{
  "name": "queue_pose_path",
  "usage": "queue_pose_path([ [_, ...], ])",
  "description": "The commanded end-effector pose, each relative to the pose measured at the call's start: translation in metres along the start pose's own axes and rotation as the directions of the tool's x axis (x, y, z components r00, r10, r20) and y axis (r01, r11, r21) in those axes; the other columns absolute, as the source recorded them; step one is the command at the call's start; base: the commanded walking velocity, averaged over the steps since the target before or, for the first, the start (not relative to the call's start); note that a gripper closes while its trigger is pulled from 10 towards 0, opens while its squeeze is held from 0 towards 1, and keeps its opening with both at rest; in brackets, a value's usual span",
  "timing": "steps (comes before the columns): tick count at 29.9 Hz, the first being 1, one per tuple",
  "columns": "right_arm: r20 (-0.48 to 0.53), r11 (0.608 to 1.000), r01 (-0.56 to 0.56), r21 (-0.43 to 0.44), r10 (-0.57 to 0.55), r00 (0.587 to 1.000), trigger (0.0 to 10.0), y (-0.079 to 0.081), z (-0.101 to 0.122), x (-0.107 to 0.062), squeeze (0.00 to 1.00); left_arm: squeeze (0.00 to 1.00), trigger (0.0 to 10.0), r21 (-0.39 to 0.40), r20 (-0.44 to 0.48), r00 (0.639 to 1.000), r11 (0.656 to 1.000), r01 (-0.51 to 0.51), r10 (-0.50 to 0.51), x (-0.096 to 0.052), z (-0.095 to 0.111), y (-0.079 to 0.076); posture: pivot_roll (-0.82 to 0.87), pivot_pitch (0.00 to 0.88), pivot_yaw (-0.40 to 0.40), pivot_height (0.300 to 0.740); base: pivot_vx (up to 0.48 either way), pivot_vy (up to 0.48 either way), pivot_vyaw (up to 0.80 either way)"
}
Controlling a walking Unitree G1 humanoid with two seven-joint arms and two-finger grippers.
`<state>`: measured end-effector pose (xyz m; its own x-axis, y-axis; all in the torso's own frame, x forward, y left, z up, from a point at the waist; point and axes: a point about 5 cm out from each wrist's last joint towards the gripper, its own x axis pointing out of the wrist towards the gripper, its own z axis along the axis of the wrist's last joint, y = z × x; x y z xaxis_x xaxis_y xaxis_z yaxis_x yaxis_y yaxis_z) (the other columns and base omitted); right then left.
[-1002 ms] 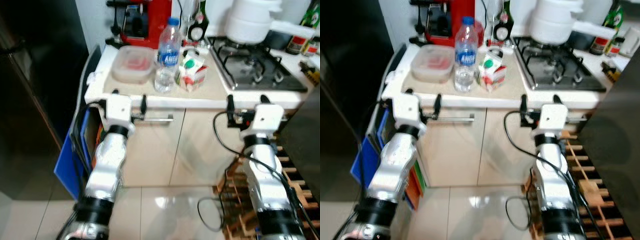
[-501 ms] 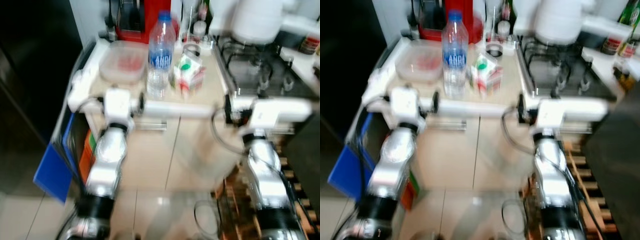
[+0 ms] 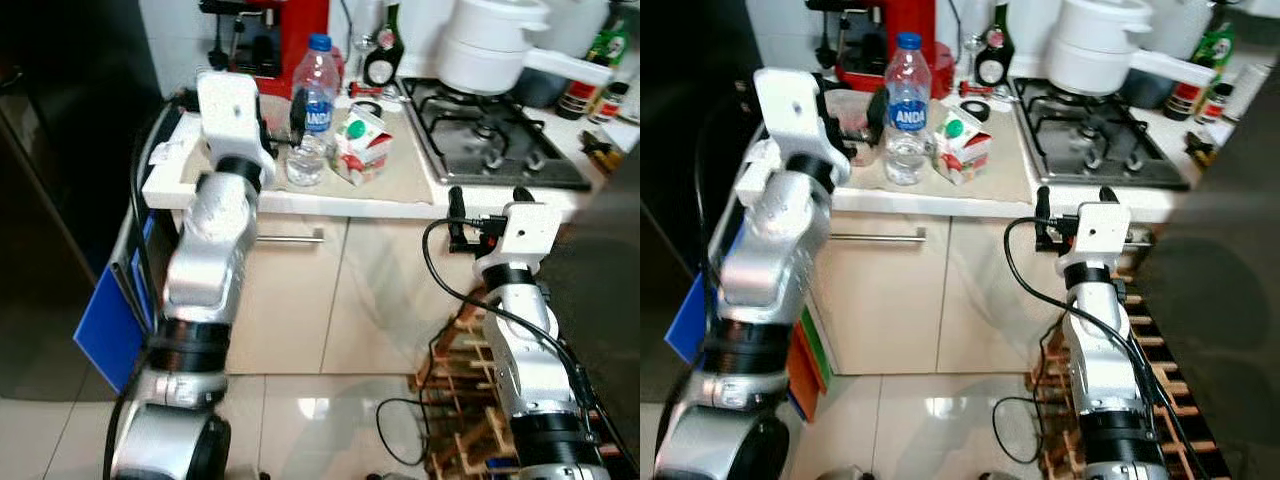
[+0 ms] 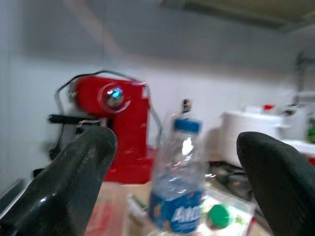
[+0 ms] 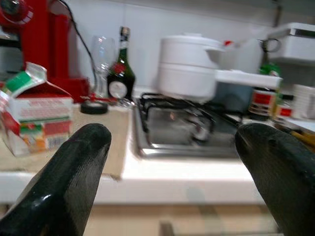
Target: Restocking fridge
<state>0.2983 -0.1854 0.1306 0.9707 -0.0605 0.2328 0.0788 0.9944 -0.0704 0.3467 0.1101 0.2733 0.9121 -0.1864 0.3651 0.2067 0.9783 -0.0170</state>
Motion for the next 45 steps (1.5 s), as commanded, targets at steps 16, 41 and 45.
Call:
queue_pose_path([
  [16,-0.061,1.0,0.011,0.016,-0.01,0.998,10.0,0.01,-0.015,-0.009,0.0,0.0,10.0,0.065,0.167,0.978,0.991,0.118,-0.127,0.047,0.072,-0.015,0.06,0.0,0.001,0.74,0.0,0.0,0.0],
  [41,-0.052,0.997,0.068,0.022,-0.067,0.996,10.0,0.007,-0.015,-0.04,0.0,0.0,10.0,0.173,-0.332,0.943,0.981,0.085,-0.023,-0.126,-0.114,0.012,0.1,0.0,0.005,0.74,0.0,0.0,0.0],
  [45,-0.056,0.997,0.072,0.026,-0.07,0.996,10.0,0.007,-0.015,-0.043,0.0,0.0,10.0,0.095,-0.264,0.964,0.993,0.063,-0.036,-0.114,-0.096,0.005,0.1,0.0,0.003,0.74,0.0,0.0,0.0],
])
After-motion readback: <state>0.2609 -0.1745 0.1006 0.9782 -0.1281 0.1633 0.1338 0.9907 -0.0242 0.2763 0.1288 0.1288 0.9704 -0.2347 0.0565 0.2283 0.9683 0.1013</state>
